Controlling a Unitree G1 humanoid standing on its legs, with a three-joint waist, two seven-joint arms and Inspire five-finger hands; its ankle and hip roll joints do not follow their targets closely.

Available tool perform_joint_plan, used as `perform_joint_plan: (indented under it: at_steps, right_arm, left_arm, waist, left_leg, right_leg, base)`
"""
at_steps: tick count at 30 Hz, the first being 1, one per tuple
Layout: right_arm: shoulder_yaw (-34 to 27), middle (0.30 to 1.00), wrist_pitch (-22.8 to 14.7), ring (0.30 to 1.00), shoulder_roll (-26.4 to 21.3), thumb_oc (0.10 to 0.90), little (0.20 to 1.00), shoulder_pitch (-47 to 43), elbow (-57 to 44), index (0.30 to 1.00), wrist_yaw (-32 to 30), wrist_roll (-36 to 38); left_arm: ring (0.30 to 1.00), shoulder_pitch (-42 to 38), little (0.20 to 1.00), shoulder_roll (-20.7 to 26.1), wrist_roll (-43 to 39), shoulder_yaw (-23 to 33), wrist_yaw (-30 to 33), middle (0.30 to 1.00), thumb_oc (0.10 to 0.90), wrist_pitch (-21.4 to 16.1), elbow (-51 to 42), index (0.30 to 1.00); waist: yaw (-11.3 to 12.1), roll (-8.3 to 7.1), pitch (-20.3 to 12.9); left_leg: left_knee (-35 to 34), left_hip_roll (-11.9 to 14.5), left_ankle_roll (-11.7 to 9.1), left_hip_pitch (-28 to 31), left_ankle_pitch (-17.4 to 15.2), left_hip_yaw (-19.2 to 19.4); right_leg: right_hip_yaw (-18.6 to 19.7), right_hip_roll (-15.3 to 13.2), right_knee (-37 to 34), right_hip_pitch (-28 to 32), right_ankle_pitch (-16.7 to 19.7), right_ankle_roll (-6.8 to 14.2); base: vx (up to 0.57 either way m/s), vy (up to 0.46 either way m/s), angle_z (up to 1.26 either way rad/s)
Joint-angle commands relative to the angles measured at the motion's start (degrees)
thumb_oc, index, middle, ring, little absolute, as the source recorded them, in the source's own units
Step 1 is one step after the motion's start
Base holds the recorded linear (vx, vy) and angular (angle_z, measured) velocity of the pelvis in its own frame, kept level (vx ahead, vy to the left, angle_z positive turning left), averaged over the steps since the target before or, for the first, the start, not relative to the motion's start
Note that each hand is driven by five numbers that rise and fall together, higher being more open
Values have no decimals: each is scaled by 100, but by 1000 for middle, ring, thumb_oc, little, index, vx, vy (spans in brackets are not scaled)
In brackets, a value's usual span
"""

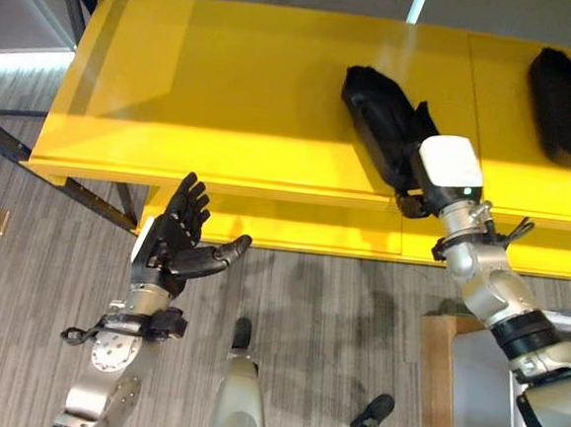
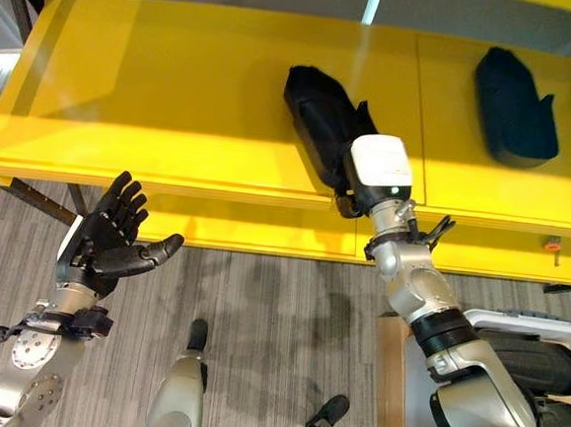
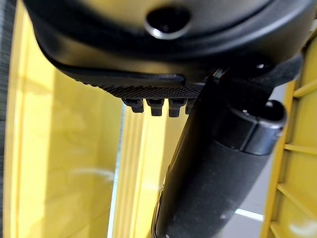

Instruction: Move parts from the plastic box to the shelf.

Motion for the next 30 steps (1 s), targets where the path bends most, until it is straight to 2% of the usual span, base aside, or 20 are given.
perform_joint_plan:
  at_steps: [1,5,16,24,30]
  right_arm:
    - [-157,300,41,300,-273,400,300,-1341,-182,300,-757,326]
    - [28,300,88,300,-318,400,300,-1784,522,300,-781,633]
    - [573,300,94,300,-260,400,300,-2625,1535,300,-736,925]
    - [665,300,67,300,-108,400,300,-2969,1841,300,-795,1184]
    - [782,300,80,300,-116,400,300,-3036,1830,300,-744,1120]
  left_arm:
    - [1000,-297,1000,136,-101,82,-67,1000,900,-679,-664,1000]
    - [1000,-357,1000,151,-147,40,-74,1000,900,-704,-689,1000]
    - [1000,-454,1000,165,-267,-43,-100,1000,900,-732,-714,1000]
    - [1000,-521,1000,178,-311,-94,-60,1000,900,-751,-697,1000]
    - [1000,-534,1000,193,-306,-78,-30,1000,900,-748,-687,1000]
  waist:
    - [30,-2,-167]
    - [61,52,-100]
    - [109,80,-42]
    - [173,60,-32]
    - [219,38,-18]
  left_leg:
    - [-63,-190,249,-55,87,52]
    - [-74,-226,260,-71,100,55]
    - [-72,-252,278,-107,89,41]
    - [-47,-305,305,-148,56,-14]
    - [-35,-338,324,-181,36,-40]
  right_leg:
    - [-122,-91,635,366,-550,94]
    - [-130,-127,651,321,-506,99]
    - [-140,-152,668,256,-441,108]
    - [-187,-164,656,268,-367,136]
    - [-210,-172,650,272,-328,149]
  base:
    - [0,0,0]
    - [0,0,0]
    - [0,0,0]
    - [0,0,0]
    - [2,-1,3]
